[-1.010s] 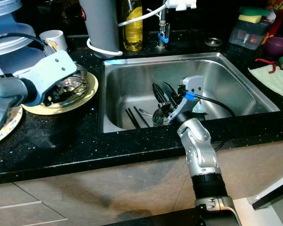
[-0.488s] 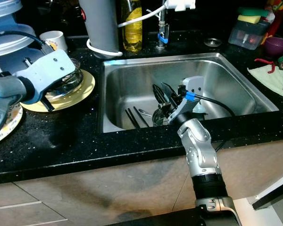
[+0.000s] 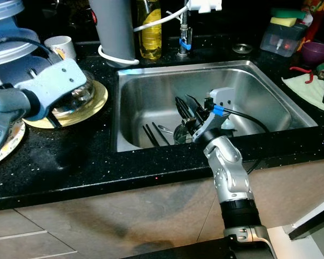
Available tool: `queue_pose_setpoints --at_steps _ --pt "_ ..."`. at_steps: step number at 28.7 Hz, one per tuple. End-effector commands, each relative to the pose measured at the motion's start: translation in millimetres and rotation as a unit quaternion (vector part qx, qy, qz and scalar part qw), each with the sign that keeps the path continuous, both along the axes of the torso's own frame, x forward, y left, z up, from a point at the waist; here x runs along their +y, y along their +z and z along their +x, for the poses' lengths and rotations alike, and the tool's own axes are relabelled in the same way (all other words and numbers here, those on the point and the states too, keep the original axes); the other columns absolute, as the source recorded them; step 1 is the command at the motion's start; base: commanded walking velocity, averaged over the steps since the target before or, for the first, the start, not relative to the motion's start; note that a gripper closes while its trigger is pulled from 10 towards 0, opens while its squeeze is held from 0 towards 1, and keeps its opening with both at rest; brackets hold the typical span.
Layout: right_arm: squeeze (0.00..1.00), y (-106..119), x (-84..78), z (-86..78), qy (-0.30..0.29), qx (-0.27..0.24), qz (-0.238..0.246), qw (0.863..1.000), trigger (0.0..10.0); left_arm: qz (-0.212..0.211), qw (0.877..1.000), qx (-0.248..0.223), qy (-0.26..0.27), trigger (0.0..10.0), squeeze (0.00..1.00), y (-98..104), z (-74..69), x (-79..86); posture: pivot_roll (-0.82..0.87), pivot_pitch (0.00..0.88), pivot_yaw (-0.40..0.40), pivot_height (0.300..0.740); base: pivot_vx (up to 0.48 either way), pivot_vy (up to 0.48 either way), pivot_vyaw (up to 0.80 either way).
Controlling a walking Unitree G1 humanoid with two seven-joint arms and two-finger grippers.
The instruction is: Kitchen organization
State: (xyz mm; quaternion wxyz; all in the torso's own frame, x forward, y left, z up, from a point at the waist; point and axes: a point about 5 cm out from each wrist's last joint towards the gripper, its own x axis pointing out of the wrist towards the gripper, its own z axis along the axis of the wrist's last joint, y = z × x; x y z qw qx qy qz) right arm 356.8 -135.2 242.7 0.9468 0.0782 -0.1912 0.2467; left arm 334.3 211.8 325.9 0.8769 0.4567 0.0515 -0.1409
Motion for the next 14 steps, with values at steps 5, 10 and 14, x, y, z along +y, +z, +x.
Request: queue_pose_setpoints --at_steps 5,10,14 --pt "0.00 -4.9 -2.0 -1.4 0.002 0.011 -0.003 1.000 10.0 -0.003 1.000 0.001 0.000 10.0 0.00 2.9 -0.4 -1.5 -0.03 0.161 0.011 0.740 0.000 0.000 0.00" --pt "0.00 -4.7 -1.6 -1.3 0.003 0.010 -0.004 1.000 10.0 -0.020 1.000 0.000 -0.013 10.0 0.00 6.7 -1.4 -7.4 -0.03 0.161 0.008 0.740 0.000 0.000 0.00" --pt "0.00 -4.4 -1.4 -1.1 0.004 0.010 -0.004 1.000 10.0 -0.016 1.000 -0.011 -0.007 10.0 0.00 7.2 0.9 -7.9 -0.03 0.161 0.007 0.740 0.000 0.000 0.00"
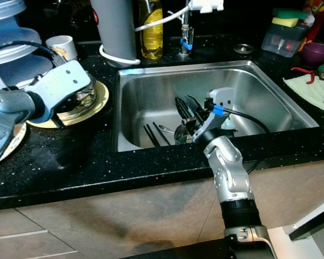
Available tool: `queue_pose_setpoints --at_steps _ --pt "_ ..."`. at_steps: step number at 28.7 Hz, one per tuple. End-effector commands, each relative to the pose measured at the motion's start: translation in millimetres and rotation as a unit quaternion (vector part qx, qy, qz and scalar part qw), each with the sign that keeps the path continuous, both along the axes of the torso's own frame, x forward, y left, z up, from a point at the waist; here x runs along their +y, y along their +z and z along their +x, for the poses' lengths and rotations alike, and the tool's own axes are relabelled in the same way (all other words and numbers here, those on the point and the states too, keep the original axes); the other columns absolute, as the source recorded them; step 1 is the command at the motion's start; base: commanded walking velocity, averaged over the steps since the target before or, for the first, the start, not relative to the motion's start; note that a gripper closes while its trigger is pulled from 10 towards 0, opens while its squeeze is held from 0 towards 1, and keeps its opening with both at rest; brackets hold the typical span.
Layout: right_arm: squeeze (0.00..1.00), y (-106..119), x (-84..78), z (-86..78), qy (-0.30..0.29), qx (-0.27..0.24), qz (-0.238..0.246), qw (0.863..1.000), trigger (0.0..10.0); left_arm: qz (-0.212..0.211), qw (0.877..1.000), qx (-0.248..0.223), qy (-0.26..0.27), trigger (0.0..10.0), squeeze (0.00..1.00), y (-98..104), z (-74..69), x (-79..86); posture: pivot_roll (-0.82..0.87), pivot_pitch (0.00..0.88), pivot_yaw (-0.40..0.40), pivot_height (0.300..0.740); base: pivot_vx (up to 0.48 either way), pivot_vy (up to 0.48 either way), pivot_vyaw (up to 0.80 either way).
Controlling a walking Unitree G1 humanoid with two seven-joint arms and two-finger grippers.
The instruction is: Kitchen organization
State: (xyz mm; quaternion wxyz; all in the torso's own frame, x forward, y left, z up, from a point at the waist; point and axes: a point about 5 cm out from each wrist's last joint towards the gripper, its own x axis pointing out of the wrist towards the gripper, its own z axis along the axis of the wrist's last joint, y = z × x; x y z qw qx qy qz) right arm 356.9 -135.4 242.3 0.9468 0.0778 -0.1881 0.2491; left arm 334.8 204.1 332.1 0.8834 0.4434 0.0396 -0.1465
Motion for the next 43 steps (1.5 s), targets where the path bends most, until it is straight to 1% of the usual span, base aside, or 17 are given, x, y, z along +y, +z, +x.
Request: queue_pose_setpoints --at_steps 1,3,7,9,10,11,14,15,17,18,24,26,28,32,37,40,43 --pt "0.00 -4 -1.2 -1.2 0.002 0.008 -0.003 1.000 10.0 0.001 1.000 -0.013 0.006 10.0 0.00 1 2.1 -0.2 -0.03 0.161 0.009 0.740 0.000 0.000 0.00" --pt "0.00 -4 -1.2 -1.1 0.002 0.008 -0.003 1.000 10.0 0.003 1.000 -0.028 0.007 10.0 0.00 3 3.9 -2.3 -0.03 0.161 0.010 0.740 0.000 0.000 0.00" --pt "0.00 -4 -1.6 -1.0 0.001 0.008 -0.002 1.000 10.0 -0.003 1.000 -0.030 0.004 10.0 0.00 4 4.3 -4.5 -0.03 0.160 0.010 0.740 0.000 0.000 0.00" --pt "0.00 -4 -2.1 -1.1 0.001 0.009 -0.001 1.000 10.0 -0.005 1.000 -0.022 0.001 10.0 0.01 3 4.4 -4.8 -0.03 0.160 0.010 0.740 0.000 0.000 0.00" --pt "0.00 -4 -2.1 -1.1 0.001 0.009 -0.001 1.000 10.0 -0.005 1.000 -0.021 0.002 10.0 0.31 2 4.3 -4.5 -0.03 0.161 0.010 0.740 0.000 0.000 0.00" --pt "0.00 -4 -2.2 -1.1 0.001 0.010 -0.001 1.000 10.0 -0.003 1.000 -0.020 0.002 10.0 1.00 2 4.1 -4.0 -0.03 0.160 0.011 0.740 0.000 0.000 0.00" --pt "0.00 -4 -2.2 -1.1 0.001 0.010 0.000 1.000 10.0 0.004 1.000 -0.027 0.008 10.0 1.00 3 4.0 -2.5 -0.03 0.160 0.011 0.740 0.000 0.000 0.00" --pt "0.00 -4 -2.1 -0.9 0.001 0.010 0.000 1.000 10.0 0.008 0.999 -0.031 0.012 10.0 0.89 4 4.2 -1.7 -0.03 0.160 0.011 0.740 0.000 0.000 0.00" --pt "0.00 -4 -2.1 -0.9 0.001 0.010 0.000 1.000 10.0 0.008 0.999 -0.031 0.012 10.0 0.89 4 4.2 -1.7 -0.03 0.160 0.011 0.740 0.000 0.000 0.00" --pt "0.00 -4 -1.9 -0.9 0.001 0.010 0.000 1.000 10.0 0.010 0.999 -0.034 0.013 10.0 0.00 5 4.3 -1.3 -0.03 0.158 0.012 0.740 0.000 0.000 0.00" --pt "0.00 -4 -1.5 -1.1 0.002 0.009 0.004 1.000 10.0 0.022 0.998 -0.051 0.001 10.0 0.00 12 4.3 -4.7 -0.02 0.148 0.010 0.740 0.000 0.000 0.00" --pt "0.00 -4 -1.0 -1.2 0.003 0.010 0.005 1.000 10.0 0.043 0.997 -0.058 0.008 10.0 0.00 7 8.3 -1.2 -0.02 0.148 0.011 0.740 0.000 0.000 0.00" --pt "0.00 -5 -0.9 -1.3 0.003 0.010 0.005 1.000 10.0 0.046 0.997 -0.061 0.009 10.0 0.00 5 9.7 -0.2 -0.02 0.148 0.011 0.740 0.000 0.000 0.00" --pt "0.00 -5 -1.1 -1.2 0.003 0.011 0.006 1.000 10.0 0.067 0.996 -0.063 0.009 10.0 0.00 -4 14.6 0.2 -0.03 0.143 0.010 0.740 0.000 0.000 0.00" --pt "0.00 -5 -2.0 -1.0 0.001 0.012 0.009 1.000 10.0 0.068 0.996 -0.062 0.012 10.0 0.00 -8 17.9 0.7 -0.03 0.143 0.012 0.740 0.000 0.000 0.00" --pt "0.00 -6 -2.5 -1.4 0.000 0.013 0.011 1.000 10.0 0.071 0.994 -0.078 0.020 10.0 0.00 -14 24.7 3.6 -0.03 0.139 0.015 0.740 0.000 0.000 0.00" --pt "0.00 -6 -2.6 -1.8 0.000 0.013 0.012 1.000 10.0 0.073 0.994 -0.080 0.019 10.0 0.00 -17 26.8 3.7 -0.03 0.139 0.014 0.740 0.000 0.000 0.00"
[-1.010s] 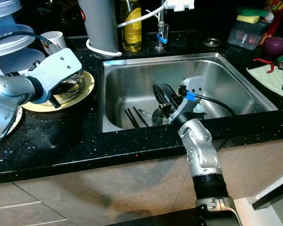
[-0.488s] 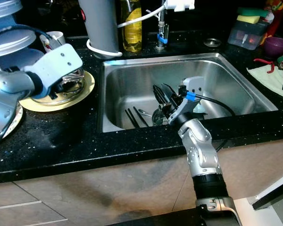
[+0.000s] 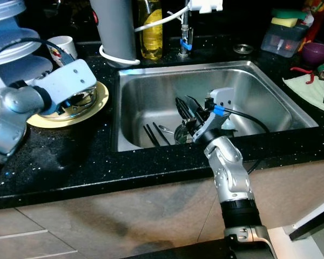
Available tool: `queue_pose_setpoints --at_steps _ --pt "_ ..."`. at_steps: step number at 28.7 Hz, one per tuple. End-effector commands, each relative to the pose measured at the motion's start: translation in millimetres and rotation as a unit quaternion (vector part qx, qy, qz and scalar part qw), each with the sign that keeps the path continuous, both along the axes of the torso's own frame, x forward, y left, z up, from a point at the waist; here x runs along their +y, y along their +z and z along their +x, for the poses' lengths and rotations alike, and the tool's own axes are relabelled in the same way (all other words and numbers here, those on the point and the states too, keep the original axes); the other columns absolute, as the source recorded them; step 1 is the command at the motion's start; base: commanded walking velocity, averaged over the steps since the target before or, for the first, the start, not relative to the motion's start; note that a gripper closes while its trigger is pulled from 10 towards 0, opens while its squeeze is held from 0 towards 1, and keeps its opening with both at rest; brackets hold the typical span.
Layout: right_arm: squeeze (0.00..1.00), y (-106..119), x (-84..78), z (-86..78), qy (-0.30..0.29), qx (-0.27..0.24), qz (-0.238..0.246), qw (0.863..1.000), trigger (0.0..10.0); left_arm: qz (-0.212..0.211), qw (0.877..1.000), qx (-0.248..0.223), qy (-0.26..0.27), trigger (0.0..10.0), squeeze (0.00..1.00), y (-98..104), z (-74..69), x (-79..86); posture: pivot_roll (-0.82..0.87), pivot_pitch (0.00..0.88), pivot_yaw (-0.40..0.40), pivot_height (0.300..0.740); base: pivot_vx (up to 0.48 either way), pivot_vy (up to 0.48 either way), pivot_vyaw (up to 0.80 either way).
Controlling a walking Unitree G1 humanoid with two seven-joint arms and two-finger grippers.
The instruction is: Kitchen organization
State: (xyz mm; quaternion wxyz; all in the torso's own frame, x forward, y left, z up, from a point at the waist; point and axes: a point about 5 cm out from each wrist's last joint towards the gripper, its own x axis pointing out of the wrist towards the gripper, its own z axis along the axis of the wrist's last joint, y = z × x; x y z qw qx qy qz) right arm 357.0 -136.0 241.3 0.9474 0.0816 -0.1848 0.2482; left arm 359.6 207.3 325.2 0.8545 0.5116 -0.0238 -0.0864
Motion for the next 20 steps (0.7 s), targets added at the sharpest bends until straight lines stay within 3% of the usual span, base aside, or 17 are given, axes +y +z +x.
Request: queue_pose_setpoints --at_steps 1,4,5,6,8,13,14,20 --pt "0.00 -5.5 -2.0 -2.1 0.000 0.009 0.009 1.000 10.0 0.007 1.000 0.010 0.002 10.0 0.00 -11.1 2.9 0.6 -0.03 0.139 0.014 0.740 0.000 0.000 0.00" --pt "0.00 -5.7 -2.4 -2.3 0.000 0.010 0.009 1.000 10.0 0.004 1.000 0.009 0.001 10.0 0.00 -13.6 5.0 0.6 -0.03 0.141 0.011 0.740 0.000 0.000 0.00" --pt "0.00 -5.7 -2.4 -2.3 0.000 0.010 0.008 1.000 10.0 0.000 1.000 0.008 -0.001 8.5 0.00 -14.0 5.8 0.3 -0.03 0.141 0.011 0.740 0.000 0.000 0.00" --pt "0.00 -5.7 -2.4 -2.3 0.000 0.010 0.008 1.000 10.0 0.000 1.000 0.008 -0.001 8.5 0.00 -14.0 5.8 0.3 -0.03 0.141 0.011 0.740 0.000 0.000 0.00" --pt "0.00 -5.7 -2.4 -2.3 0.000 0.010 0.008 1.000 10.0 -0.003 1.000 0.005 -0.002 3.1 0.00 -13.5 6.5 0.1 -0.03 0.141 0.008 0.740 0.000 0.000 0.00" --pt "0.00 -5.5 -2.7 -2.1 0.000 0.010 0.008 1.000 10.0 -0.003 1.000 -0.005 -0.008 1.7 0.00 -12.0 9.3 -0.2 -0.03 0.139 0.009 0.740 0.000 0.000 0.00" --pt "0.00 -5.4 -2.7 -2.1 0.000 0.010 0.008 1.000 10.0 -0.004 1.000 -0.006 -0.009 0.0 0.00 -11.5 9.6 -0.4 -0.03 0.139 0.009 0.740 0.000 0.000 0.00" --pt "0.00 -4.8 -3.2 -1.7 0.000 0.009 0.007 1.000 10.0 -0.008 1.000 -0.009 -0.013 0.0 0.00 -8.5 10.6 -0.4 -0.03 0.139 0.006 0.740 0.000 0.000 0.00"
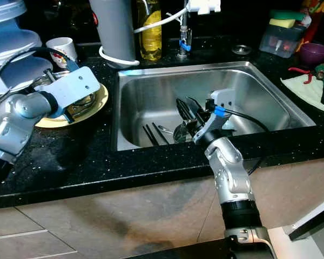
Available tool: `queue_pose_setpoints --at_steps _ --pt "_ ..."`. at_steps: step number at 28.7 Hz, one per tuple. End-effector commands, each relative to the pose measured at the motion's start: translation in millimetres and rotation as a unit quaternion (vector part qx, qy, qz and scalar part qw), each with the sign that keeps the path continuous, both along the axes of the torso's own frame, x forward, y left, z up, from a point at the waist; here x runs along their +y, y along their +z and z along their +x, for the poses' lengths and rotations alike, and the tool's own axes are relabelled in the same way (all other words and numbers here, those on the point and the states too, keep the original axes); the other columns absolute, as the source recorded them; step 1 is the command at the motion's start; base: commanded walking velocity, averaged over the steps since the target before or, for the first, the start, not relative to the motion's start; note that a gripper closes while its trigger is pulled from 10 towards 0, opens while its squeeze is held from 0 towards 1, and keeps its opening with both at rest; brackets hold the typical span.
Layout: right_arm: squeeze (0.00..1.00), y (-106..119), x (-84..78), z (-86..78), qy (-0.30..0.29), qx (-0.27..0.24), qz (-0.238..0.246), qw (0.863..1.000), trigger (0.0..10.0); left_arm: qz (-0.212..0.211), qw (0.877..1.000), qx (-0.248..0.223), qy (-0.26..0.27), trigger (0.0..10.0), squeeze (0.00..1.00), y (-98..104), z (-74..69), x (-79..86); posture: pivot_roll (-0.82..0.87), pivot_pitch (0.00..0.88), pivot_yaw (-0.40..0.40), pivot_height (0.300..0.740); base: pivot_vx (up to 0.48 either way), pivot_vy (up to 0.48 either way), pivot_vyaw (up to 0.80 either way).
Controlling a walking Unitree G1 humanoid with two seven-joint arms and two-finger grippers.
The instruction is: Kitchen organization
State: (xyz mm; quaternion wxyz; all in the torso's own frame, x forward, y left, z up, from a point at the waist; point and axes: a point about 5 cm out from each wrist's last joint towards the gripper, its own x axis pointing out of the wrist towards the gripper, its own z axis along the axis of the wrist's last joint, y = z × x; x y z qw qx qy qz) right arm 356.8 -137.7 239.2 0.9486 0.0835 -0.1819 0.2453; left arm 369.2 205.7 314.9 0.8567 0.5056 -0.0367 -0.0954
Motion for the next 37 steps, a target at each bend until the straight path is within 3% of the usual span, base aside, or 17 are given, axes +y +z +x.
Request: queue_pose_setpoints --at_steps 1,10,18,23,24,25,26,27,28,31,35,37 --pt "0.00 -3 -1.6 -1.4 0.002 0.006 0.006 1.000 10.0 0.000 1.000 -0.004 0.001 0.0 0.00 2 1.2 1.4 -0.03 0.139 0.006 0.740 0.000 0.000 0.00" --pt "0.00 -2 -2.4 -0.5 0.001 0.004 0.005 1.000 10.0 -0.019 0.999 -0.025 -0.007 0.0 0.00 17 -0.8 0.4 -0.03 0.140 0.005 0.740 0.000 0.000 0.00" --pt "0.00 -1 -2.5 0.1 0.001 0.004 0.005 1.000 10.0 -0.073 0.994 -0.073 -0.038 0.0 0.00 55 -9.0 -9.3 -0.03 0.142 0.005 0.740 0.000 0.000 0.00" --pt "0.00 0 -2.3 0.7 0.001 0.003 0.005 1.000 10.0 -0.063 0.996 -0.047 -0.047 0.0 0.00 50 -9.4 -10.4 -0.03 0.148 0.009 0.740 0.000 0.000 0.00" --pt "0.00 1 -3.4 0.6 0.000 0.002 0.005 1.000 10.0 -0.060 0.993 0.020 -0.095 8.2 0.00 40 -17.6 -15.3 -0.03 0.148 0.009 0.740 0.000 0.000 0.00" --pt "0.00 1 -4.4 0.4 -0.001 0.002 0.005 1.000 10.0 -0.062 0.989 0.048 -0.125 10.0 0.19 39 -24.7 -16.3 -0.03 0.149 0.014 0.740 0.000 0.000 0.00" --pt "0.00 1 -5.4 0.1 -0.002 0.002 0.004 1.000 10.0 -0.076 0.984 0.065 -0.146 10.0 0.65 42 -30.8 -15.6 -0.03 0.149 0.014 0.740 0.000 0.000 0.00" --pt "0.00 1 -5.9 -0.1 -0.003 0.001 0.004 1.000 10.0 -0.086 0.981 0.072 -0.156 10.0 0.65 44 -34.3 -14.8 -0.03 0.149 0.014 0.740 0.000 0.000 0.00" --pt "0.00 1 -7.1 -0.8 -0.004 0.002 0.005 1.000 10.0 -0.117 0.974 0.079 -0.179 10.0 1.00 54 -41.1 -9.8 -0.04 0.150 0.012 0.740 0.000 0.000 0.00" --pt "0.00 1 -7.5 -1.1 -0.004 0.003 0.005 1.000 10.0 -0.121 0.971 0.082 -0.188 10.0 1.00 59 -45.1 -5.4 -0.03 0.151 0.010 0.740 0.000 0.000 0.00" --pt "0.00 -2 -5.6 -1.0 0.000 0.007 0.006 1.000 10.0 -0.071 0.969 0.111 -0.211 10.0 1.00 67 -65.0 19.0 -0.02 0.155 0.003 0.740 0.000 0.000 0.00" --pt "0.00 -2 -5.6 -1.0 0.000 0.007 0.006 1.000 10.0 -0.071 0.969 0.111 -0.211 10.0 1.00 67 -65.0 19.0 -0.02 0.155 0.003 0.740 0.000 0.000 0.00"
